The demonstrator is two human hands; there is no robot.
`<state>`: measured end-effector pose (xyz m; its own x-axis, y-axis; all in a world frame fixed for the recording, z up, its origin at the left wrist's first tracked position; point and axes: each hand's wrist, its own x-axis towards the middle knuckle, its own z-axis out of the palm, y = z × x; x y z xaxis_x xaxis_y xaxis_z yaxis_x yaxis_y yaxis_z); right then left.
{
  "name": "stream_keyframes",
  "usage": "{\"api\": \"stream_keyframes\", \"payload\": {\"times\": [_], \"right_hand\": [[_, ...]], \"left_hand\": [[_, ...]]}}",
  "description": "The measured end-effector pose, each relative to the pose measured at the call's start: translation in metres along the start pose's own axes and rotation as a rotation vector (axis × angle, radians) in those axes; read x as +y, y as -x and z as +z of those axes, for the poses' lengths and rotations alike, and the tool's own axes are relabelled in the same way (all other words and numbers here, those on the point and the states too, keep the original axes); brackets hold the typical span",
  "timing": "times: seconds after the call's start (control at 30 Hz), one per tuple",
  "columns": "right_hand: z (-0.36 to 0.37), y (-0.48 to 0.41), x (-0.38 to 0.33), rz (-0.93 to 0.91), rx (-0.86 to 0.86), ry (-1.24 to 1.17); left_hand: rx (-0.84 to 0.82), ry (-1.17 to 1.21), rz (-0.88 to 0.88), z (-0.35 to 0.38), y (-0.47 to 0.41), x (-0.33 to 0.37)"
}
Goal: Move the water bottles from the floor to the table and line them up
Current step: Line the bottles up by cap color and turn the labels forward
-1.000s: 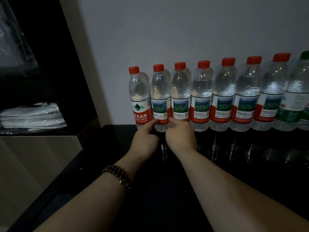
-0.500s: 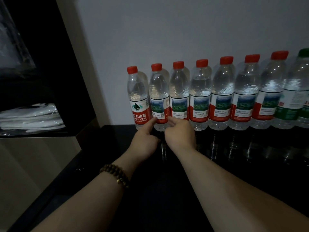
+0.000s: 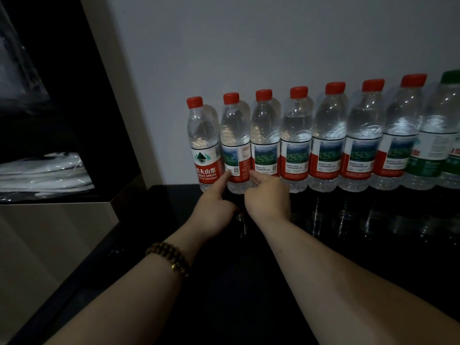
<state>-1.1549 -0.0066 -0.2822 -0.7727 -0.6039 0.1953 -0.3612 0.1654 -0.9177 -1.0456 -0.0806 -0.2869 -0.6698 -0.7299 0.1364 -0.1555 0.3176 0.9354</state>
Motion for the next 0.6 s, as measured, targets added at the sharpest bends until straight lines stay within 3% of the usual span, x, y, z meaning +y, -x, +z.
{"api": "stream_keyframes", "payload": {"times": [0.2, 0.37, 0.6], "right_hand": [[-0.0006, 0.0002, 0.0003, -0.015, -0.038, 0.036], [-0.0002, 0.0005, -0.0001, 0.004, -0.003, 0.034], [0.0011, -0.001, 0.0004, 0.005, -0.013, 0.024]], "left_hand": [[-0.045, -0.015, 0.004, -0.0053, -0.0022, 0.0019], [0.107, -0.01, 0.04, -0.0039, -0.0014, -0.0054], [0.056, -0.063, 0.042, -0.0027, -0.0019, -0.0065]]}}
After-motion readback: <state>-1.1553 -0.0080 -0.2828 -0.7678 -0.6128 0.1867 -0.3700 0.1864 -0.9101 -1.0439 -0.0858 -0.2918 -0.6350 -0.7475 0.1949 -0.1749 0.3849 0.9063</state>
